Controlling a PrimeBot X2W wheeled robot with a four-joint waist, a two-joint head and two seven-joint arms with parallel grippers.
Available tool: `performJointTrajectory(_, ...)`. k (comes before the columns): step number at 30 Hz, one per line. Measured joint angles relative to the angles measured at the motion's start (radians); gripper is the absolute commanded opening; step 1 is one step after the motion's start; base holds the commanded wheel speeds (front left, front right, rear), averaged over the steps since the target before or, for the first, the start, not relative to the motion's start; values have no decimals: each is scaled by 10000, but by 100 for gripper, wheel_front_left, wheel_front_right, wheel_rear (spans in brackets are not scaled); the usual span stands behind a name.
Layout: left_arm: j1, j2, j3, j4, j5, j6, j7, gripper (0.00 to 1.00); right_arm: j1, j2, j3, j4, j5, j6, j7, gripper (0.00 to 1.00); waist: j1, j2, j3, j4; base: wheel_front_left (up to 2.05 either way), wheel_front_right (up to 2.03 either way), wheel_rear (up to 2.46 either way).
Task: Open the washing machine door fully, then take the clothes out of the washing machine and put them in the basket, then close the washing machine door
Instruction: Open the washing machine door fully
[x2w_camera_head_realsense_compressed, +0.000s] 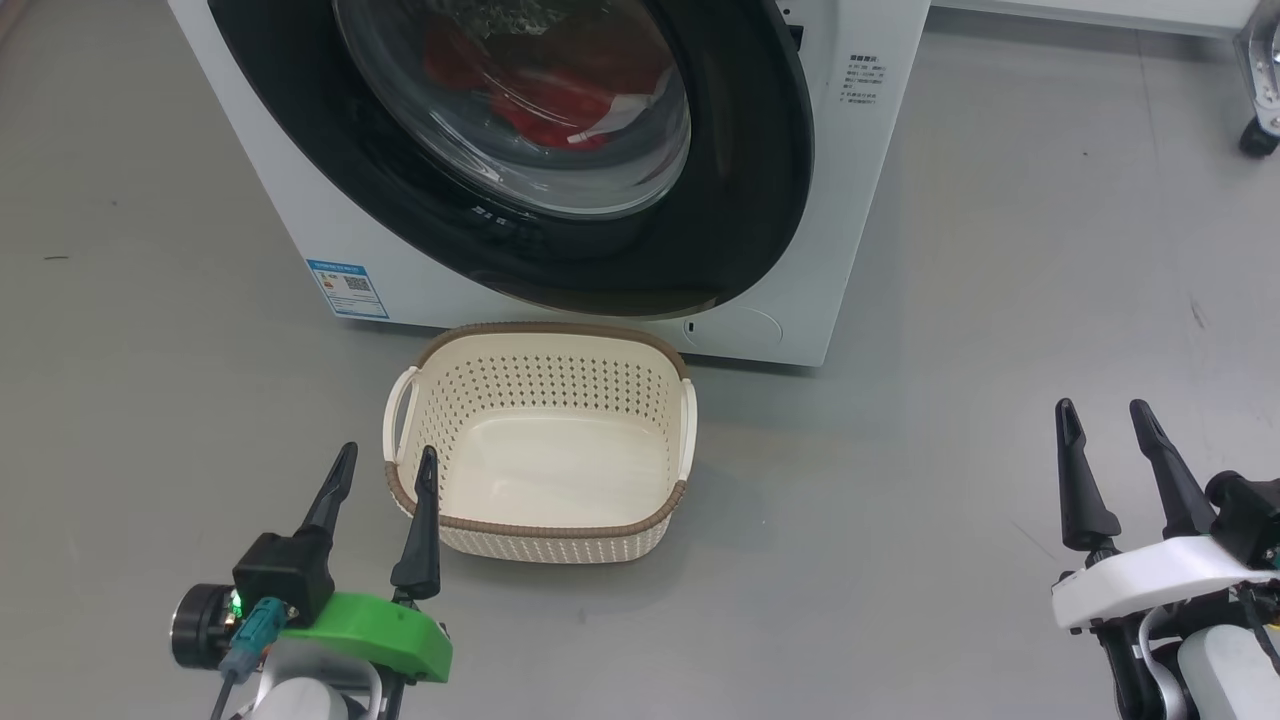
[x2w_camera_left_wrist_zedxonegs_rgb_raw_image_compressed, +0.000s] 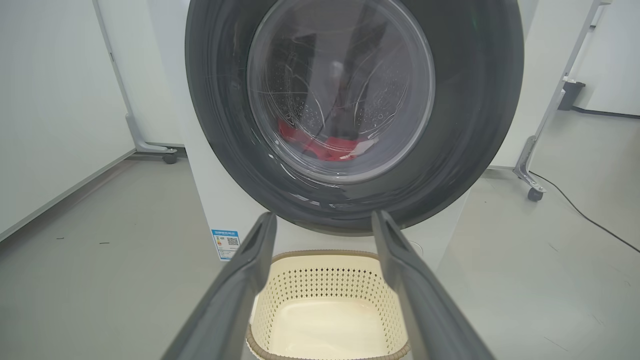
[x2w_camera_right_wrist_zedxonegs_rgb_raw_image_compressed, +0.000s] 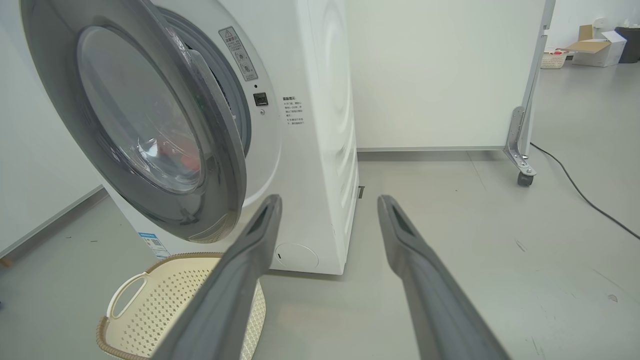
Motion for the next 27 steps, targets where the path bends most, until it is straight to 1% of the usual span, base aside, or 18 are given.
performJointTrajectory(27,57,2,2,-44,2,-13,0,100,164,77,-82,-146,-46,-2,-46,100,0,0,80,28,0,0,0)
